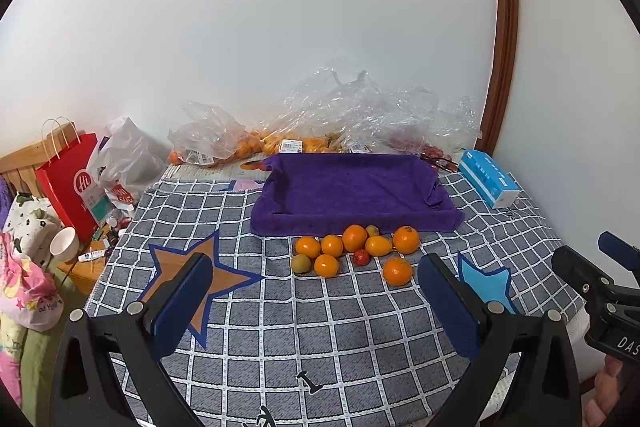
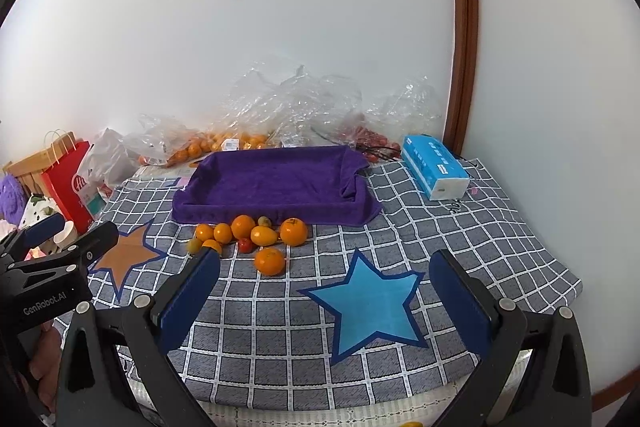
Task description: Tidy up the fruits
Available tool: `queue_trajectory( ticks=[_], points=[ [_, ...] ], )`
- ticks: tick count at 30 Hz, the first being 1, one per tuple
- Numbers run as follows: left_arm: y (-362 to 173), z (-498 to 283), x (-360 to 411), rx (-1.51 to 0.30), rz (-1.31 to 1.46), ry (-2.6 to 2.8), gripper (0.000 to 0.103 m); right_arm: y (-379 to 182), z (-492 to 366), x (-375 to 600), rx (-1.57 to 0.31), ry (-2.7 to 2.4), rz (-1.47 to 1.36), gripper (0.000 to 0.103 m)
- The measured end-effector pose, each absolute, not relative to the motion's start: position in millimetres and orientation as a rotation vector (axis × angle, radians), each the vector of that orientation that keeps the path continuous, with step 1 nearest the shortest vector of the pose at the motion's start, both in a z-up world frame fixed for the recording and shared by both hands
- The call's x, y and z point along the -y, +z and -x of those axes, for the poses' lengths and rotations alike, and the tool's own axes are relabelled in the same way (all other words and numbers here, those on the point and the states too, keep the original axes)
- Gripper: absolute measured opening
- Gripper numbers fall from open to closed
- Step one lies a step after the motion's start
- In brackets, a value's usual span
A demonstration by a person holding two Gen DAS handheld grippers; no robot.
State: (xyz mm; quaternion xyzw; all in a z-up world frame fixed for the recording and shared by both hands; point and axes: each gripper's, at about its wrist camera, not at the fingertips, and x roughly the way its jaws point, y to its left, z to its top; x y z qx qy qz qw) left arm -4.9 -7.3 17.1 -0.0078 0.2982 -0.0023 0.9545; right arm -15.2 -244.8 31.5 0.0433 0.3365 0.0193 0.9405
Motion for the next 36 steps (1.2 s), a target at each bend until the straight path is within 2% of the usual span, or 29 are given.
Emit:
queue_trajectory(
  ticks=[36],
  points=[
    [16.4, 13.0, 6.9, -0.589, 0.013, -0.002, 0.103, 33.1, 21.0, 240.7, -0.654, 0.059, -0.095, 0.103]
  ],
)
